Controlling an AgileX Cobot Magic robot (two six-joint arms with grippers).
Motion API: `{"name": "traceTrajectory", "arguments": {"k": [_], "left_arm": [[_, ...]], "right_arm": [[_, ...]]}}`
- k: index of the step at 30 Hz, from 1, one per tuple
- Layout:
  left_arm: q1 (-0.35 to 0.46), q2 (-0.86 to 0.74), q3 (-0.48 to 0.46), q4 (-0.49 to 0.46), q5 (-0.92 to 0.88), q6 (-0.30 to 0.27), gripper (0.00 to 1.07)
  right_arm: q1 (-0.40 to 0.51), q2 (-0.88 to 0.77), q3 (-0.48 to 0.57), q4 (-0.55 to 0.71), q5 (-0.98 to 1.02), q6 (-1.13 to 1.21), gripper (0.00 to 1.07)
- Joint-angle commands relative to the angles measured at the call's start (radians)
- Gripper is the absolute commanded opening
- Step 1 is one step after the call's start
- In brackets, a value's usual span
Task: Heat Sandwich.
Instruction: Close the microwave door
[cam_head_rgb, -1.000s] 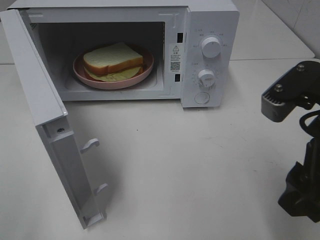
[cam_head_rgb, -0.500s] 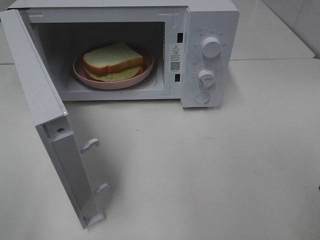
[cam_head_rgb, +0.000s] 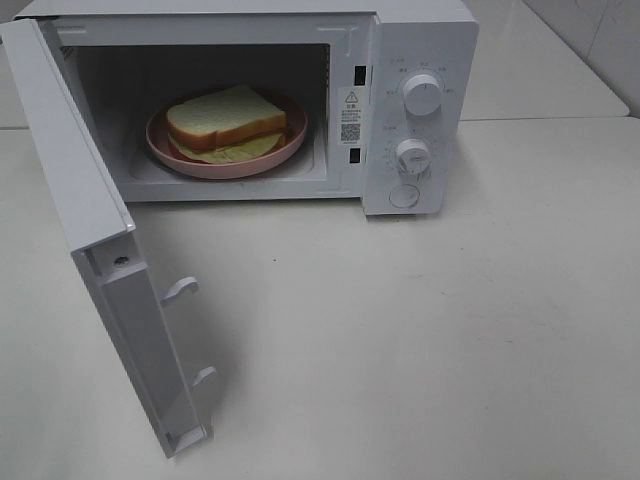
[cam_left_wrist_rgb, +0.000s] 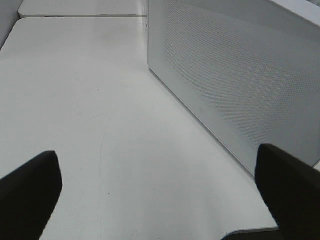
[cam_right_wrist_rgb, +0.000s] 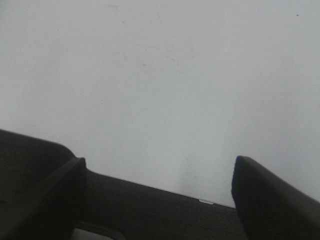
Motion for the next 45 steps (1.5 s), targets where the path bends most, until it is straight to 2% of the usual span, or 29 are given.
{"name": "traceTrajectory", "arguments": {"k": [1, 9, 20, 45], "left_arm": [[0.000, -0.025, 0.002, 0.000, -0.012, 0.002, 1.03], [0.000, -0.025, 0.002, 0.000, -0.012, 0.002, 1.03], [0.000, -0.025, 0.002, 0.000, -0.012, 0.002, 1.03], [0.000, -0.021, 0.002, -0.001, -0.012, 0.002, 1.03]], "right_arm": [[-0.068, -0.083, 0.013, -0.004, -0.019, 0.015, 0.76], [-0.175, -0.244, 0.046, 0.002, -0.066, 0.031, 0.76], [-0.198, -0.378, 0.046, 0.005, -0.067, 0.029, 0.76], [-0.198, -0.376, 0.046, 0.008, -0.067, 0.026, 0.76]]}}
